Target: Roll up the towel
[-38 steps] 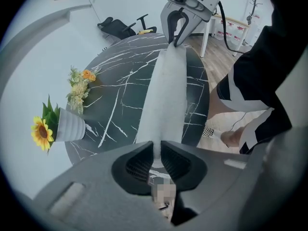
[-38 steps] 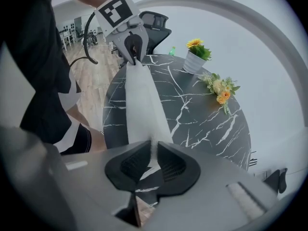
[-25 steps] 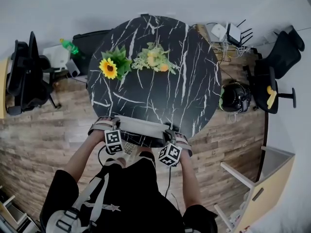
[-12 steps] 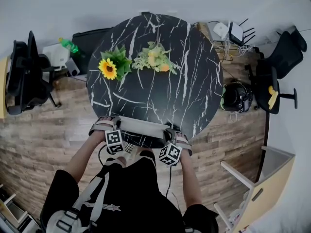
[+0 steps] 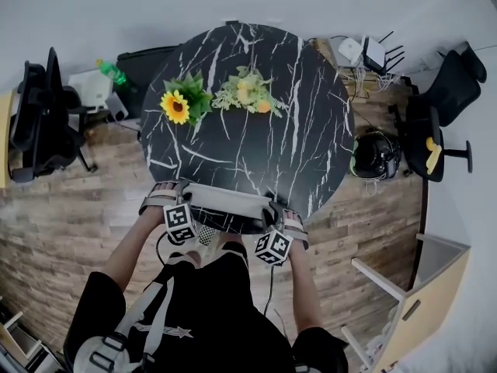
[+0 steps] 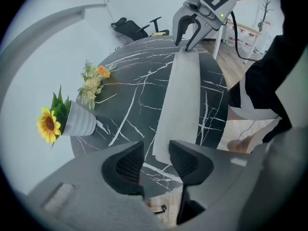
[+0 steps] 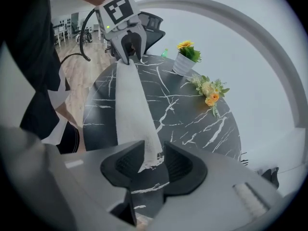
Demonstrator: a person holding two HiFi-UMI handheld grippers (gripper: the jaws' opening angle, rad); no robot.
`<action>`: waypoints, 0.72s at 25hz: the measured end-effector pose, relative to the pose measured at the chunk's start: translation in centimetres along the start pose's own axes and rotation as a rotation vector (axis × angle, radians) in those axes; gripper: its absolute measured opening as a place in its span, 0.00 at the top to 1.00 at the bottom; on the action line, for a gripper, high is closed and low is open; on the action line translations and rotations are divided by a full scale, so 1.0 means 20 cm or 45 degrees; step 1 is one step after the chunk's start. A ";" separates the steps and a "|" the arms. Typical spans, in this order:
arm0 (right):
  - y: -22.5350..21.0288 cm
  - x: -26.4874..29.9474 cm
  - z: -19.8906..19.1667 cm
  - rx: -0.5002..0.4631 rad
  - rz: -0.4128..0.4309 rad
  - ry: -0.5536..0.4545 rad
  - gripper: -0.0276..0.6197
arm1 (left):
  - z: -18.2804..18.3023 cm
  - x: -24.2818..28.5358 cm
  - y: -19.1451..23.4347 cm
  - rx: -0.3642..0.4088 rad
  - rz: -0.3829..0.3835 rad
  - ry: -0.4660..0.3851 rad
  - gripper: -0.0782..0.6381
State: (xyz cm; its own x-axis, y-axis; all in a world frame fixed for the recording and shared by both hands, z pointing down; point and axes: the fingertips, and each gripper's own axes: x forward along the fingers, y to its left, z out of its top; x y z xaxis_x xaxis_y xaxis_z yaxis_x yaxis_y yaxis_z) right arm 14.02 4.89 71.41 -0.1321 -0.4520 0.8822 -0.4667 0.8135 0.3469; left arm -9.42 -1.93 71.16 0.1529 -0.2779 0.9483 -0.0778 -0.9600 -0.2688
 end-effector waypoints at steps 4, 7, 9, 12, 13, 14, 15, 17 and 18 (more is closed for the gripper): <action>0.03 -0.06 0.02 -0.013 -0.016 -0.021 0.74 | -0.02 -0.05 -0.03 0.007 0.012 -0.012 0.63; 0.10 -0.09 0.04 -0.024 0.014 -0.033 0.74 | -0.02 -0.09 -0.09 0.023 -0.009 -0.017 0.62; 0.16 -0.09 0.04 -0.034 0.038 -0.034 0.74 | -0.03 -0.09 -0.15 0.034 -0.031 -0.016 0.62; 0.21 -0.07 0.03 -0.037 0.060 -0.030 0.74 | -0.03 -0.07 -0.21 0.060 -0.056 -0.001 0.62; 0.22 -0.07 0.03 -0.039 0.068 -0.026 0.74 | -0.03 -0.06 -0.22 0.064 -0.063 0.001 0.62; 0.23 -0.06 0.02 -0.043 0.076 -0.021 0.74 | -0.03 -0.05 -0.23 0.064 -0.068 0.002 0.63; 0.23 -0.05 0.01 -0.048 0.086 -0.015 0.74 | -0.03 -0.04 -0.24 0.063 -0.070 0.004 0.63; 0.25 -0.02 -0.01 -0.061 0.100 0.000 0.73 | -0.03 -0.02 -0.24 0.061 -0.060 0.009 0.63; 0.26 -0.01 -0.02 -0.070 0.103 0.007 0.73 | -0.04 -0.01 -0.24 0.066 -0.047 0.014 0.63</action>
State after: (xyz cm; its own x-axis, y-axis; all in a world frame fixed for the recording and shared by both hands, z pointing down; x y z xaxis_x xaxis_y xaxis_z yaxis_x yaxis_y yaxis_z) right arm 11.92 9.26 73.12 -0.1628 -0.3818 0.9098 -0.4061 0.8663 0.2909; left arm -9.78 2.69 72.40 0.1441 -0.2422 0.9595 -0.0213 -0.9701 -0.2417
